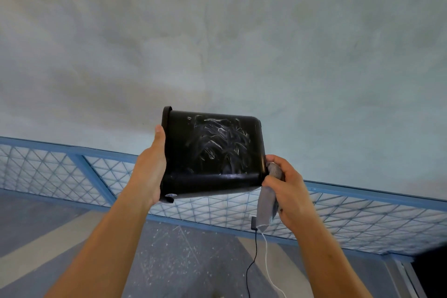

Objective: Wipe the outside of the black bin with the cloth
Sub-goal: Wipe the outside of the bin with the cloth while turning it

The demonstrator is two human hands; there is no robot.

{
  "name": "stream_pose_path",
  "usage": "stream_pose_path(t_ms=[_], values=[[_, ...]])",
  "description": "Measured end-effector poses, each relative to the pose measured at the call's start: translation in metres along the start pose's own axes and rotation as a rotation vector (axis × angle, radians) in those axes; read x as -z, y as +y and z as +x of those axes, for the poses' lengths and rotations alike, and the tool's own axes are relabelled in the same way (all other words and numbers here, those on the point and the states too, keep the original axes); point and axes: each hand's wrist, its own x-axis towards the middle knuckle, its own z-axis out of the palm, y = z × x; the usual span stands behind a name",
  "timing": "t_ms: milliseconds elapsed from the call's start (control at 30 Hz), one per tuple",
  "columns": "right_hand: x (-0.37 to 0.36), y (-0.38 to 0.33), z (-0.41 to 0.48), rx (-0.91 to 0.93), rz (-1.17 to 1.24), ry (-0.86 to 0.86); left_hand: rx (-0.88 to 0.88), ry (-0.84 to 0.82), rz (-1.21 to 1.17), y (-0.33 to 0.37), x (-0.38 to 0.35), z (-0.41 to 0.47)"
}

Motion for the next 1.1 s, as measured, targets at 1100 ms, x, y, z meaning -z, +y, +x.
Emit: stream_pose_path(t_ms=[1100], values=[[0.024, 0.004, -0.013, 0.014, 0.014, 0.053, -0.324, -0.003, -0.018, -0.037, 0.018, -0.006]])
